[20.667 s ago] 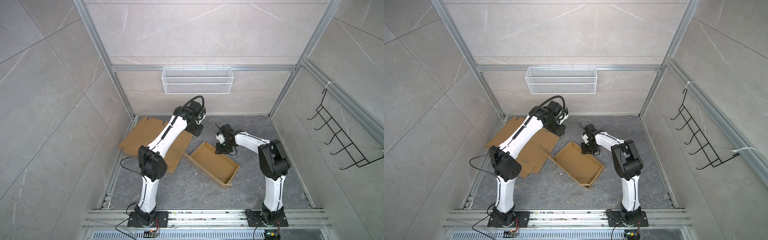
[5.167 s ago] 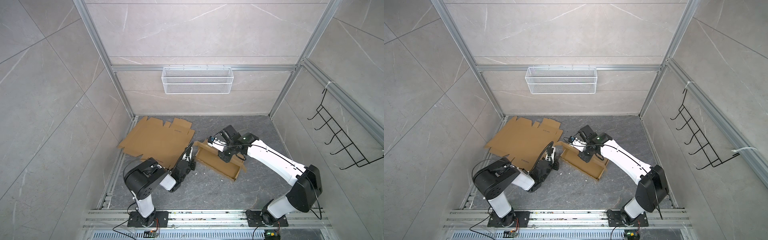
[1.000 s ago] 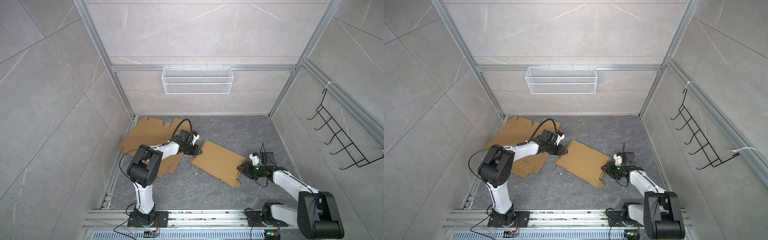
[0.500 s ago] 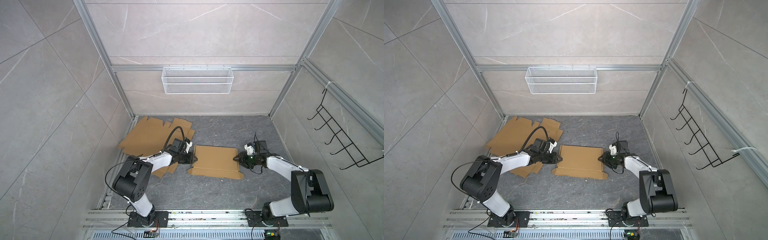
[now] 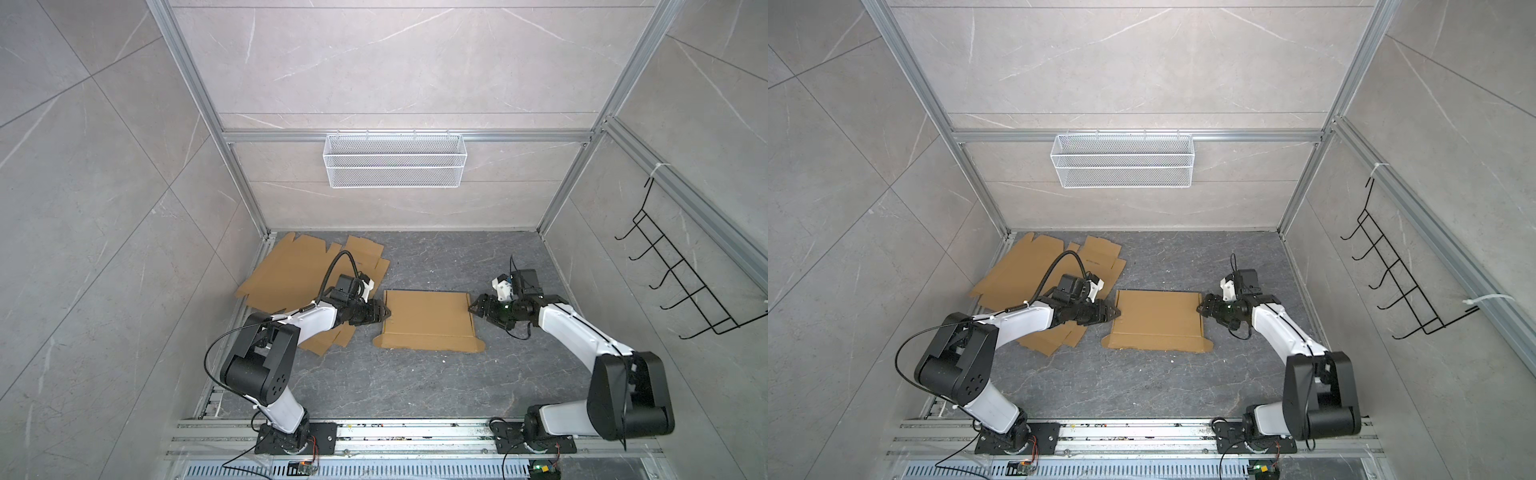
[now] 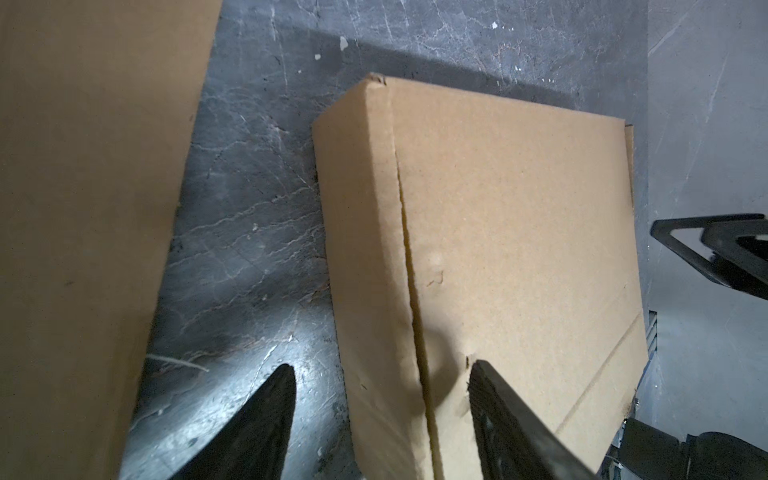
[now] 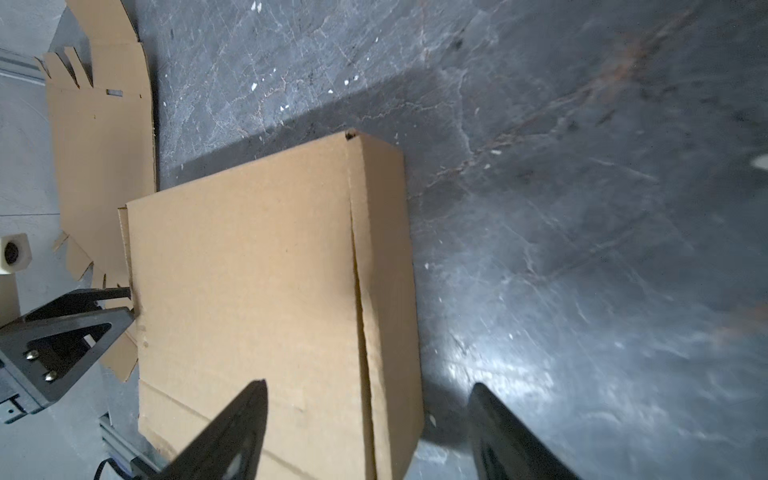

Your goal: Fold the paper box

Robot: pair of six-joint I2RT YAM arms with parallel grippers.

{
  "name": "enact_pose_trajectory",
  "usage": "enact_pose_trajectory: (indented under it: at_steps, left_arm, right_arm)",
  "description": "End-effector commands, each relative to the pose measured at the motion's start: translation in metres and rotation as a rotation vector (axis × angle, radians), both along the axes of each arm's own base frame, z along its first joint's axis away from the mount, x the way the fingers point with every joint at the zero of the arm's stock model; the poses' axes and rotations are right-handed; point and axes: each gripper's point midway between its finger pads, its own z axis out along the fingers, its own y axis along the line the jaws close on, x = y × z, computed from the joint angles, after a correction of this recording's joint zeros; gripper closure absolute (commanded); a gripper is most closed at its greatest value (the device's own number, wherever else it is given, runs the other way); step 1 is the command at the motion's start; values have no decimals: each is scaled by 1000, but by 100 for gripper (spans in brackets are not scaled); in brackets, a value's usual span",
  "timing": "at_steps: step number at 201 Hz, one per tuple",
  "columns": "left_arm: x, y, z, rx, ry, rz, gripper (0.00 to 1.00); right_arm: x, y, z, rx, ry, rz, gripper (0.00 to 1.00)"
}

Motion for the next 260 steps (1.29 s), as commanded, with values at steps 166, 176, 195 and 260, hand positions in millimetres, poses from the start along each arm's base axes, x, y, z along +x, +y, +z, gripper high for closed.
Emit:
enact_pose_trajectory:
  at_steps: [166, 176, 195, 260]
  left_arm:
    - [30, -4, -16, -170, 37, 52, 47]
    - [28, -3, -20, -172, 45, 50, 51]
    - [26, 5, -29, -153, 73, 68, 59]
    - [17, 27, -57, -77, 184, 119, 68]
  right_arm:
    - [-3, 25, -17, 268, 52, 26, 10]
    - [-3, 21, -18, 276, 54, 19, 10]
    - [-5, 16, -20, 301, 55, 3, 8]
    - [-8, 22, -28, 360, 76, -6, 1]
